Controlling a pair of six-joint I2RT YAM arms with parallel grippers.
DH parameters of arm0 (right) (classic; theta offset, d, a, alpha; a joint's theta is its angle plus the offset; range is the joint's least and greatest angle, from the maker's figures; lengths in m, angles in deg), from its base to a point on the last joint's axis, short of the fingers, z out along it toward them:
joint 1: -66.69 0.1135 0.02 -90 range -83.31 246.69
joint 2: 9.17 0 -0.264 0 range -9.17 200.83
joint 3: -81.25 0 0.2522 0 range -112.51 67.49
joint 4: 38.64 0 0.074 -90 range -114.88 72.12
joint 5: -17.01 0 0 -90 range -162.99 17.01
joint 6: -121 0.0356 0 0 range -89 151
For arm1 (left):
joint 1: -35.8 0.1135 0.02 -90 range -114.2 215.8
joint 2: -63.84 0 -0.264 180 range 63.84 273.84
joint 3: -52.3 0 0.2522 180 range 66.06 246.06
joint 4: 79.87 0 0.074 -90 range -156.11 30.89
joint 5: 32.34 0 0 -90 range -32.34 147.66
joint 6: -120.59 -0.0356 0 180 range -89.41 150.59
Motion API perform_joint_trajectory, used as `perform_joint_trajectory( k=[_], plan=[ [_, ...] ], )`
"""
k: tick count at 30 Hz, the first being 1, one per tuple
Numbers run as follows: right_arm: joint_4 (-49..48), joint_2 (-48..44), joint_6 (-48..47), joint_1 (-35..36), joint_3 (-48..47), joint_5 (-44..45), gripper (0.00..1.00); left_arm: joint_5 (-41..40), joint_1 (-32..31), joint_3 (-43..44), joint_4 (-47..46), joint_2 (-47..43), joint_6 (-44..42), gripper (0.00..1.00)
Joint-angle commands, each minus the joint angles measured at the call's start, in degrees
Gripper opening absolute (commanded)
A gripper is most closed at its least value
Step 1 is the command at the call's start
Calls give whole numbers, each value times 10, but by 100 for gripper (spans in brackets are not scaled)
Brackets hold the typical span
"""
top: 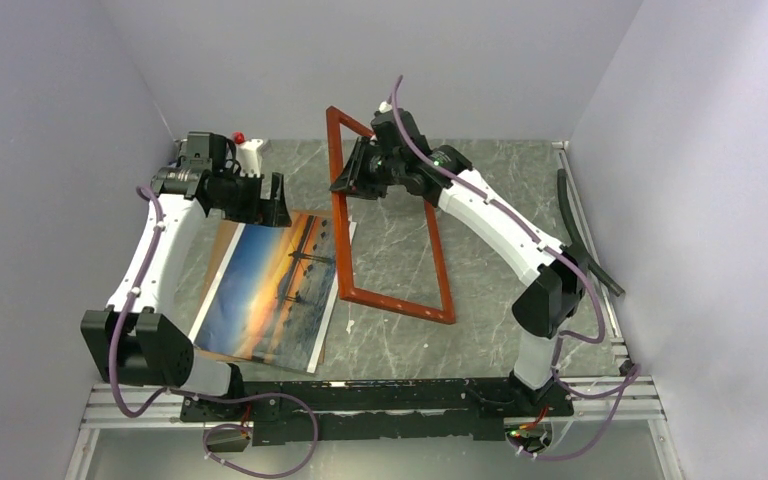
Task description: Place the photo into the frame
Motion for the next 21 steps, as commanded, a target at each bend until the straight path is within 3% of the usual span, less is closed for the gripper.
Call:
perform_joint_trajectory(
  k=[1, 12, 15, 18, 21],
  plan=[
    [-78, -39, 53, -20, -10, -108, 7, 35, -21, 38, -3, -26, 21, 94],
    [-360, -77, 223, -43, 145, -222, 7, 37, -57, 56, -11, -34, 62, 94],
    [-399, -82, 247, -51, 174, -232, 9, 37, -71, 67, -15, -31, 74, 94],
    [-427, -90, 259, -56, 198, -237, 16, 32, -86, 81, -15, -27, 84, 94],
    [-440, -95, 265, -62, 212, -241, 31, 31, -101, 86, -27, -26, 95, 94]
  ],
)
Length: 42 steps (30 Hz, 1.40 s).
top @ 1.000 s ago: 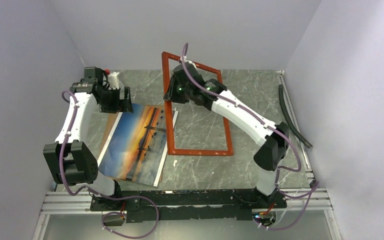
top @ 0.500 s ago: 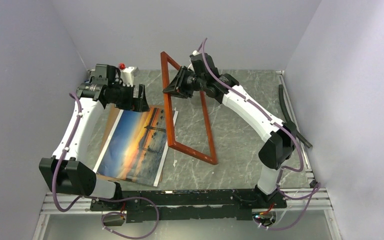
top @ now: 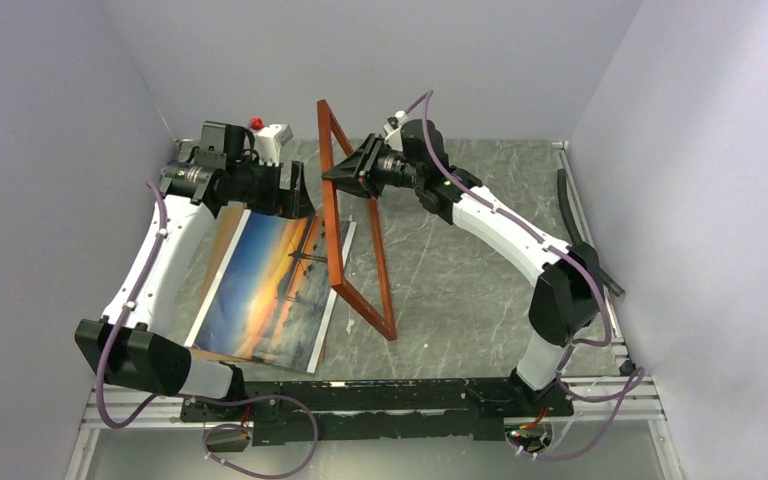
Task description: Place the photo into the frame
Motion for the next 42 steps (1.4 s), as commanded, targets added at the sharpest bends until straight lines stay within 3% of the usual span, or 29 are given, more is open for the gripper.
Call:
perform_joint_trajectory(
  k=[1, 5, 15, 20, 27, 42],
  plan=[
    [-97, -41, 41, -9, 8, -31, 34, 7, -23, 28, -28, -6, 29, 94],
    [-63, -39, 24, -15, -8, -38, 52, 1, -45, 39, -41, 4, 39, 94],
    [51, -49, -31, -46, -38, -53, 69, -25, -108, 107, -58, 55, 53, 94],
    [117, -51, -65, -76, -63, -59, 70, -46, -133, 133, -59, 82, 48, 94],
    [353, -3, -226, -102, -221, -41, 70, -72, -154, 181, -68, 136, 45, 94],
    [377, -95, -331, -122, -133, -114, 82, -88, -154, 230, -89, 204, 55, 94]
  ],
)
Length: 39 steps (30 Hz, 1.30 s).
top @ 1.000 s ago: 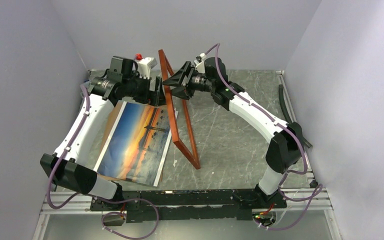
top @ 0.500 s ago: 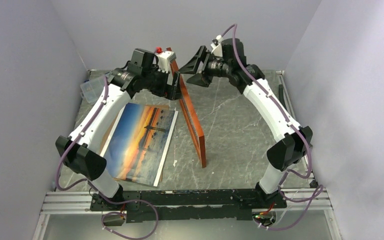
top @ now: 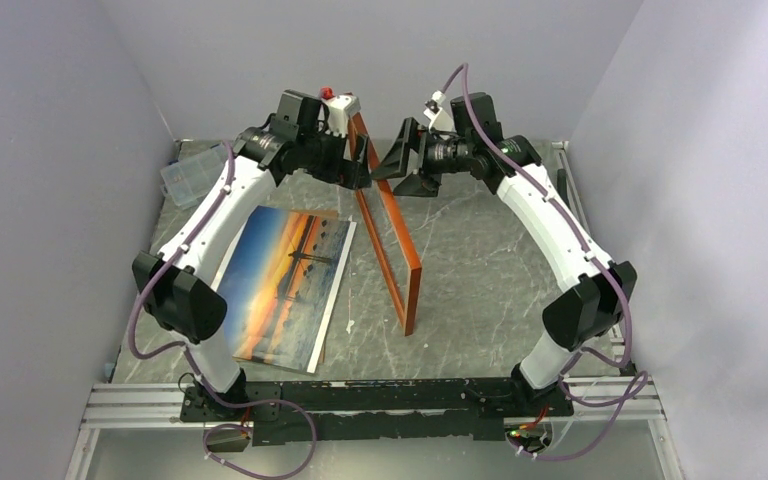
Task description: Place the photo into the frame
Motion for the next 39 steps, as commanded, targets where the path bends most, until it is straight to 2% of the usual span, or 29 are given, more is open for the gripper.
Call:
perform_joint_trajectory(
  k=[1, 6, 11, 19, 26, 31, 39],
  plan=[
    [23, -62, -56, 0, -5, -25, 82, -3, -2, 46, -15, 26, 13, 94],
    [105, -59, -118, 0, -52, 12, 82, -4, -2, 86, -7, 62, 14, 94],
    [208, -33, -183, -1, -116, 104, 75, -3, -2, 107, -4, 83, 17, 94],
    [257, -32, -221, -1, -128, 211, 59, -30, 1, 50, -4, 47, 0, 94],
    [248, -39, -215, -1, -102, 234, 51, -28, 21, -28, -12, 2, -3, 94],
    [248, -61, -206, 0, -62, 325, 35, -39, 41, -88, -11, -25, -18, 94],
    [187, -130, -207, -7, 124, 408, 25, -55, 66, -164, -4, -59, -55, 94]
  ],
)
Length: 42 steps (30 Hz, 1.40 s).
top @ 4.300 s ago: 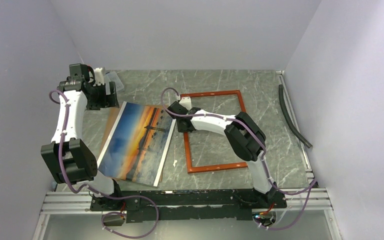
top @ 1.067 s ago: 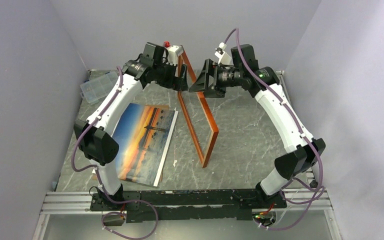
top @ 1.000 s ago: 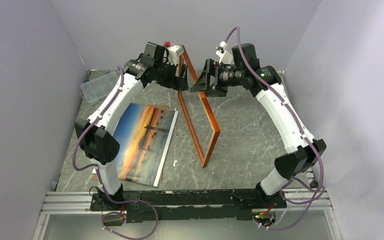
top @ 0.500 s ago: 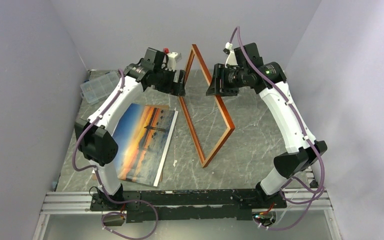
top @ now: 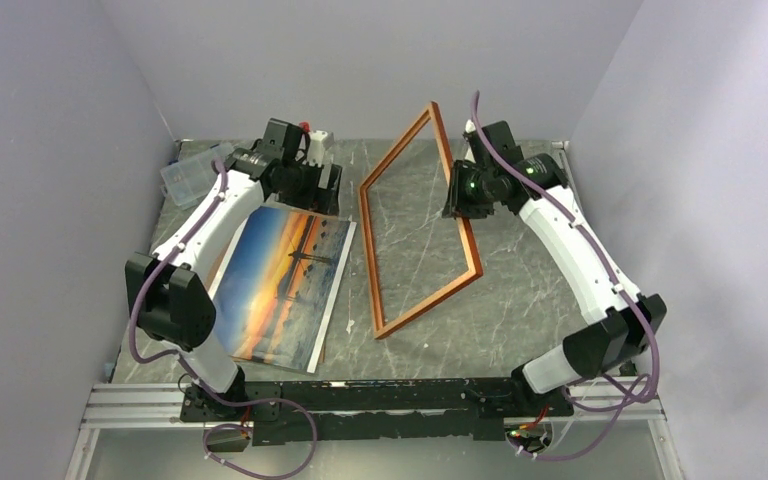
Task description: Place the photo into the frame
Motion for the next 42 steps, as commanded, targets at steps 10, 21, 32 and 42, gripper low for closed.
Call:
perform_joint_trajectory(
  k=[10, 21, 32, 42],
  plan=[
    [-78, -76, -18, -6, 211, 118, 16, 7, 43, -48, 4, -49, -48, 94],
    [-91, -86, -32, -6, 295, 169, 17, -8, 48, -100, -23, -47, -81, 94],
    [-89, 6, 6, -5, 314, 226, 18, -16, 48, -119, -40, -3, -102, 94],
    [-146, 22, 51, -4, 381, 259, 19, -18, 48, -129, -50, -1, -119, 94]
  ],
)
